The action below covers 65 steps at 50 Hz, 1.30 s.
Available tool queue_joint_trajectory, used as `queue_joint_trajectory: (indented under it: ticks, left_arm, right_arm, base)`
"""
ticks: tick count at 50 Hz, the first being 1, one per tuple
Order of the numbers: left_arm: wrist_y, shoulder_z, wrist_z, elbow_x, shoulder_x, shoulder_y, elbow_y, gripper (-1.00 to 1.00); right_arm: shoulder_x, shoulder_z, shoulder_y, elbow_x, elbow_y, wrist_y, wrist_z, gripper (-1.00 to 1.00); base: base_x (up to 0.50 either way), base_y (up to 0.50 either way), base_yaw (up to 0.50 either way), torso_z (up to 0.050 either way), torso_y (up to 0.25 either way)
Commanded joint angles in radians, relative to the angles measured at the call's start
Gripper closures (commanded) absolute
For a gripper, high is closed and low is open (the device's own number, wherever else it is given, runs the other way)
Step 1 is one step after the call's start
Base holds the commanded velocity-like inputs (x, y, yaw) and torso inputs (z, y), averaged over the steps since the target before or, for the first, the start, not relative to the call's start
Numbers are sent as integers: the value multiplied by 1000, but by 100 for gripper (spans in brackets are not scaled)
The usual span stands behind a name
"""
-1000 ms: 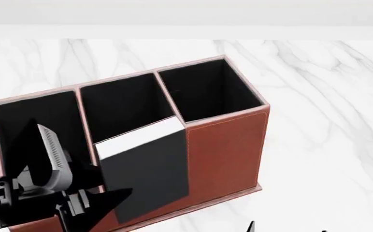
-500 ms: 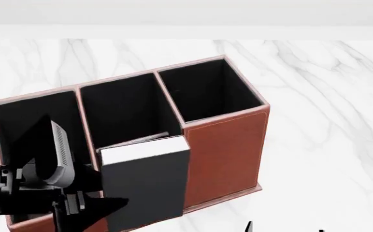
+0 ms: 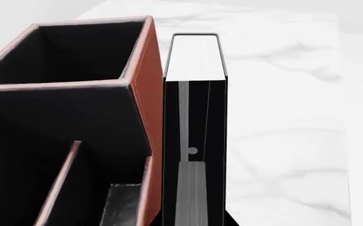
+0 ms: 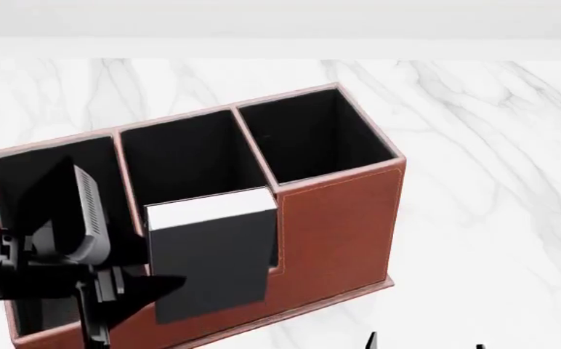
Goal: Pick up the book and place it in the back compartment of the caddy.
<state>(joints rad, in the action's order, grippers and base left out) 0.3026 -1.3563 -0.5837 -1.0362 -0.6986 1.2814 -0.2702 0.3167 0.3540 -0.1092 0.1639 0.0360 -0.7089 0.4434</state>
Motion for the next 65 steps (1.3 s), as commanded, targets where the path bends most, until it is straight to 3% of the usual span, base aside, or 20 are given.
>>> queue_joint_trajectory:
  ticks: [1, 35, 65]
  left_arm:
    - [-61, 55, -9, -13, 10, -3, -37, 100]
    - [-274, 120, -240, -11, 157, -74, -436, 100]
    - [-352, 119, -348, 48, 324, -21, -766, 100]
  right_arm:
    - [0, 3, 4, 0, -7, -1, 1, -100]
    - [-2, 15, 18, 1, -29, 0, 2, -100]
    - [-1, 21, 26, 0, -37, 3, 6, -100]
  base:
    - [0, 0, 0, 0, 0]
    - [0, 0, 0, 0, 1]
    - [0, 0, 0, 0, 1]
